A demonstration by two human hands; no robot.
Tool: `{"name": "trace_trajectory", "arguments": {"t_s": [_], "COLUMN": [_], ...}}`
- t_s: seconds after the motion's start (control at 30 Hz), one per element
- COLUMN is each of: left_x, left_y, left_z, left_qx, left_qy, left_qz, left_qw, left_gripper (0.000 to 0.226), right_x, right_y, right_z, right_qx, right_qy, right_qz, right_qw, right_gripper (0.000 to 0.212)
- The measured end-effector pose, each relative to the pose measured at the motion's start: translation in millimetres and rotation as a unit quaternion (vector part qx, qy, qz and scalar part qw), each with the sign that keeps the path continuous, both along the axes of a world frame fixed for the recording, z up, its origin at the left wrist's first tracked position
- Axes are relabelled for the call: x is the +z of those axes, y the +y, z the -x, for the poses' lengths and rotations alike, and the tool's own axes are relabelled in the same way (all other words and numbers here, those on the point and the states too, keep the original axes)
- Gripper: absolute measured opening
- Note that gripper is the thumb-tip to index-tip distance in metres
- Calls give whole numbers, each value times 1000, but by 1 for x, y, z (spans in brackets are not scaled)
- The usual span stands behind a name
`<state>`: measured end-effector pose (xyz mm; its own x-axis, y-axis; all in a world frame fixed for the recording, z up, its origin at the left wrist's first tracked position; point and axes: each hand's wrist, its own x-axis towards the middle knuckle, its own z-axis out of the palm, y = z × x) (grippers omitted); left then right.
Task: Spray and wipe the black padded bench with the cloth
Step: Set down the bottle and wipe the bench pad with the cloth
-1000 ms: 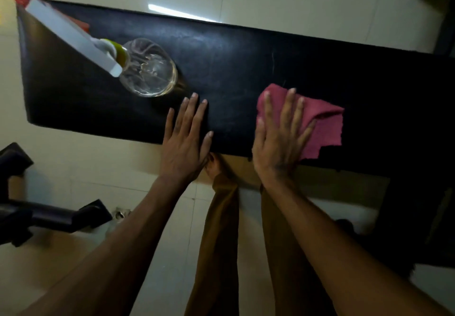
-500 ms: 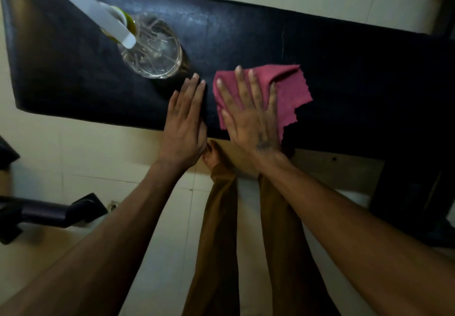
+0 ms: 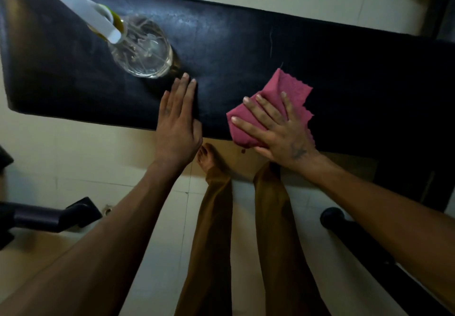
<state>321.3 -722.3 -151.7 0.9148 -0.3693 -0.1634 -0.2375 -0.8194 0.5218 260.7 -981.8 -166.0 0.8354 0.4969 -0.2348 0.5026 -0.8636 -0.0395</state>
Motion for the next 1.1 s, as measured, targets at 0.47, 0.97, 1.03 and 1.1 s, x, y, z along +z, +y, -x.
{"name": "trace_trajectory", "arguments": {"t_s": [0.47, 0.97, 1.03, 1.1], "left_x": [-2, -2, -1, -1], "left_y": [-32, -130, -130, -129], "left_z": [4, 4, 4, 2], "left_qx": [5, -90, -86, -88], "left_qy": [-31, -8, -4, 0], "left_qz": [-62, -94, -88, -86], "left_qw": [998, 991, 992, 992], "left_gripper": [68, 67, 67, 67], "right_x": [12, 7, 8, 2], "right_y": [-92, -124, -157, -168], "right_z": [102, 40, 39, 21], "right_qx": [-393, -471, -444, -591], "right_qy": [68, 21, 37, -22], "right_qz": [32, -18, -35, -34], "right_qw": [916, 882, 894, 806], "right_gripper": [82, 58, 59, 59]}}
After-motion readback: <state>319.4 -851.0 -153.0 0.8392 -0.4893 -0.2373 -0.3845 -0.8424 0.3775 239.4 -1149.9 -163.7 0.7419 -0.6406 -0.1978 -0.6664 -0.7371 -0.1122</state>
